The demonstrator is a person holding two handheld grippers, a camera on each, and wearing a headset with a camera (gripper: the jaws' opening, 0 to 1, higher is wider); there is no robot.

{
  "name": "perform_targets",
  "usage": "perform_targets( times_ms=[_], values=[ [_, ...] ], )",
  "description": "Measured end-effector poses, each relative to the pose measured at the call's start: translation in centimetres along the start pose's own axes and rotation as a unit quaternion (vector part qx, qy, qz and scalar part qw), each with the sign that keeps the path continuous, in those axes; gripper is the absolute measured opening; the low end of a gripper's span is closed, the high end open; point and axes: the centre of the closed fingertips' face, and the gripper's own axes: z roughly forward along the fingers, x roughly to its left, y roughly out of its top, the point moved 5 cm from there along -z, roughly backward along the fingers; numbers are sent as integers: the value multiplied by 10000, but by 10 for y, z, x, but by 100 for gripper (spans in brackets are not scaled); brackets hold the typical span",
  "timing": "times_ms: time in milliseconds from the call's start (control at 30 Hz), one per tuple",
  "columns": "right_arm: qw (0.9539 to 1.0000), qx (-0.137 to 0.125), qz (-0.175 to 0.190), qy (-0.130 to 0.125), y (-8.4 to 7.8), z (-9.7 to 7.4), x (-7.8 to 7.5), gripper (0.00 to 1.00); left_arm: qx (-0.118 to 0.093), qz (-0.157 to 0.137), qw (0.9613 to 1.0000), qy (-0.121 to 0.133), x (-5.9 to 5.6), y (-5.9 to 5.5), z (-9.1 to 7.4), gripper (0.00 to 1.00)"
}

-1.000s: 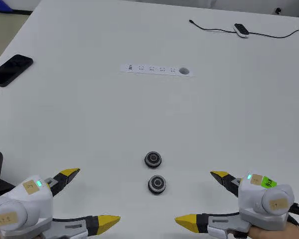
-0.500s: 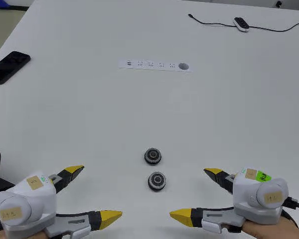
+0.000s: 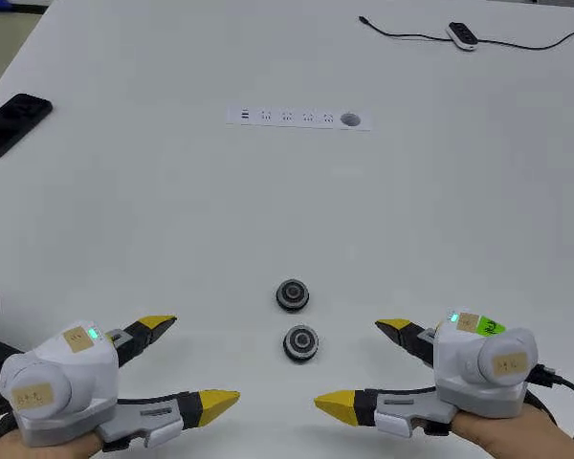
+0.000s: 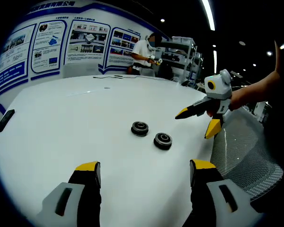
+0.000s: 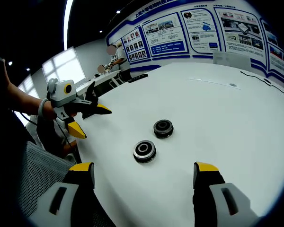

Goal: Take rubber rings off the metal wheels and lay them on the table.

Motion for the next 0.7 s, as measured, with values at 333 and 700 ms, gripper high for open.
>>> perform_targets(
  times_ms=[333,700],
  values=[
    [9998,74,138,85,-3,4,2,81,106,44,9999,-76,-2,-1,5,73],
    [9993,99,294,210,-1,12,5,77,190,131,9996,-156,-1,2,13,67]
  ],
)
